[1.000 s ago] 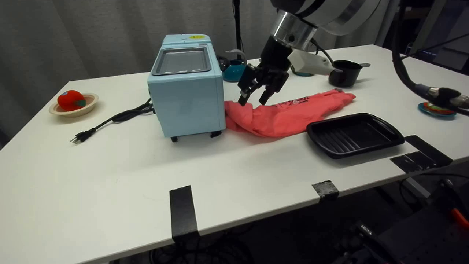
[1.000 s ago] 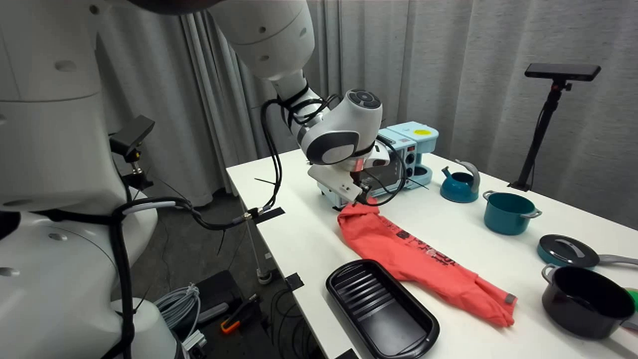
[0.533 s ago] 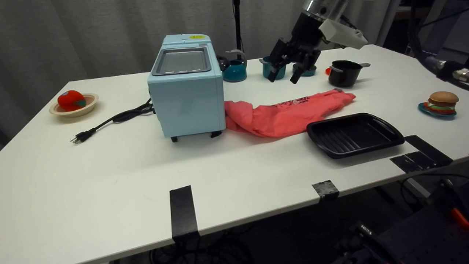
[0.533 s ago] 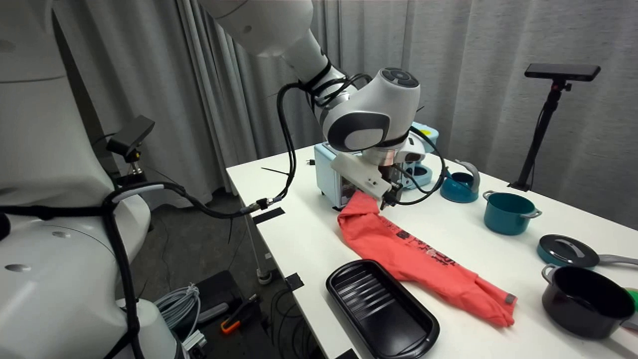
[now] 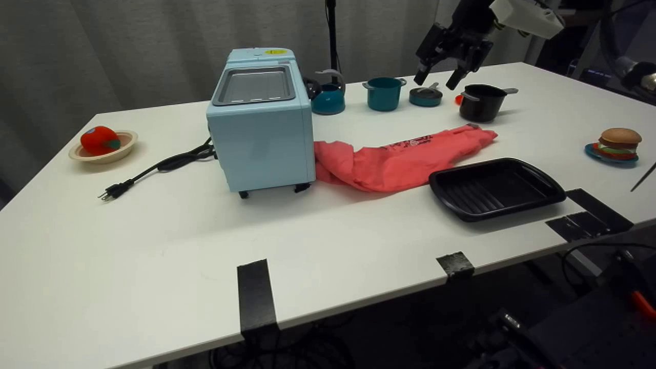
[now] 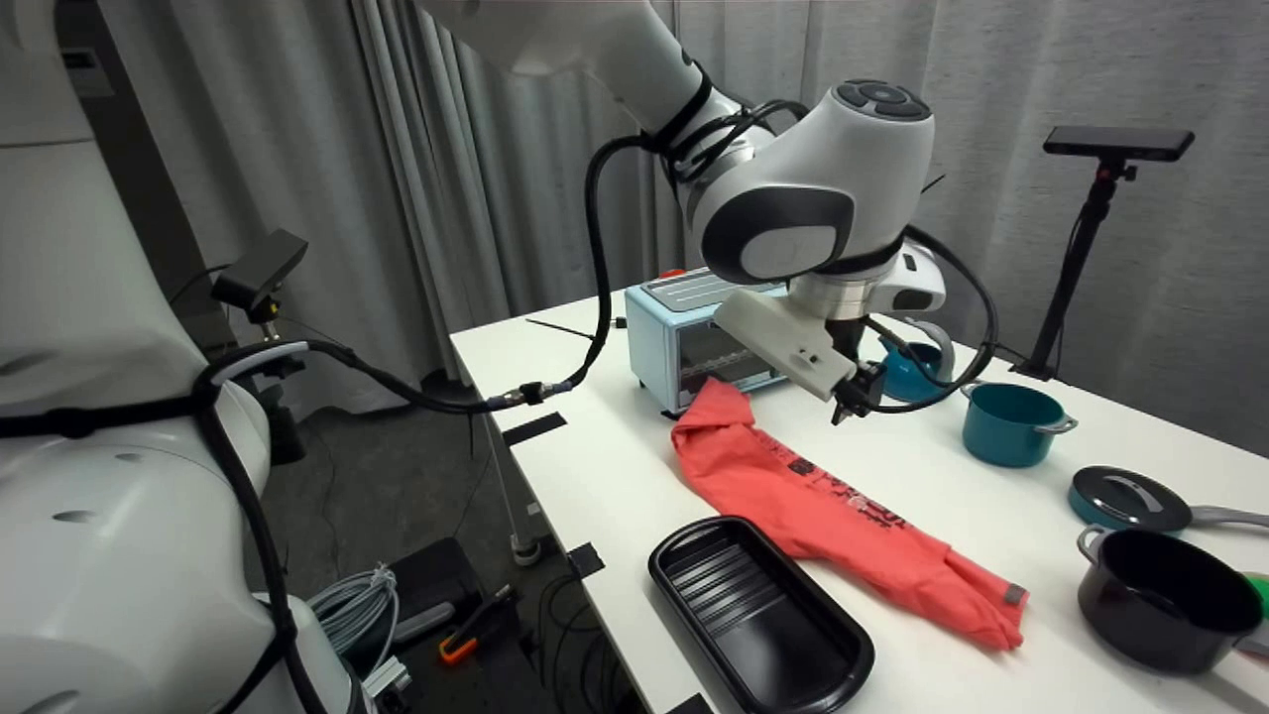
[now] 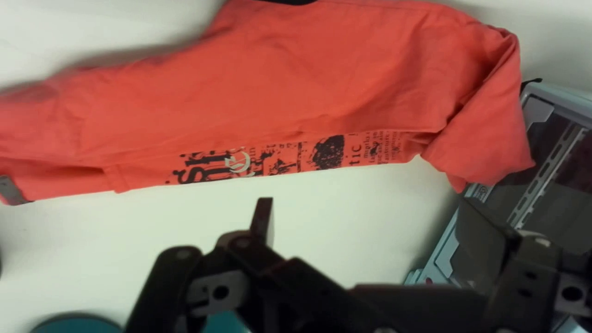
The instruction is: Unfold the cloth on the table
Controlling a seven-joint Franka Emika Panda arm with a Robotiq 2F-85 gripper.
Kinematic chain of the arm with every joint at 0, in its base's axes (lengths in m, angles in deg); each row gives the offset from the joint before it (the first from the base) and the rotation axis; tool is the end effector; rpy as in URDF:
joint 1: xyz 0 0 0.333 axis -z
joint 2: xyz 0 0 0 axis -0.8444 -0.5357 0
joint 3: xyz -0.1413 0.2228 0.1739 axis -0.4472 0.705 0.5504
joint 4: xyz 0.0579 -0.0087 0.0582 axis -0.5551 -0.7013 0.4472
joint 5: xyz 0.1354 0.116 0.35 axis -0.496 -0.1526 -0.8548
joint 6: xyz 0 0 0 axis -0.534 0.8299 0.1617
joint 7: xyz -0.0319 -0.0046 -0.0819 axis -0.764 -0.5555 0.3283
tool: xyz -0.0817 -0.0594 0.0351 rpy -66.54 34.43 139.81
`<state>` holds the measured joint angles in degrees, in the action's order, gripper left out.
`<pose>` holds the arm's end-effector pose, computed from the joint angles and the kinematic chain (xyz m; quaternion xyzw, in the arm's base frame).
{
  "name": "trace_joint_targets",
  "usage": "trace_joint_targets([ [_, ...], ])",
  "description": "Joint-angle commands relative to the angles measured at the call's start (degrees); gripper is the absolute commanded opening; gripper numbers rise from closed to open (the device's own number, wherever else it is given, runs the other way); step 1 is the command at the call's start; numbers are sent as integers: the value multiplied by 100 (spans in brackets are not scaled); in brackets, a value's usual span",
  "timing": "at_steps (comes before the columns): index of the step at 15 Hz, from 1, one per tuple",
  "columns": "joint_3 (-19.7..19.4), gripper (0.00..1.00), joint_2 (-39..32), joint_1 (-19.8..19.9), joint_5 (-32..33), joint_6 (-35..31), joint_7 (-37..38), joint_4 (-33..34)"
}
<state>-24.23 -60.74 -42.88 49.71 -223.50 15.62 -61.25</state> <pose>0.5366 -0.0660 0.3405 -0.9834 0.0030 -0.1245 0.1319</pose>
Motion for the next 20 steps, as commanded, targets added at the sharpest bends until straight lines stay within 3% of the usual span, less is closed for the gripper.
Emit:
trace_joint_targets([
  [1,-538,100,316,-318,58,194,124,-56],
  [9,-1027,100,983,-585,242,126,241,-494],
  [10,-1051,100,565,-637,129,12,144,-208],
  [20,-1134,100,799,-708,172,7,155,-406],
])
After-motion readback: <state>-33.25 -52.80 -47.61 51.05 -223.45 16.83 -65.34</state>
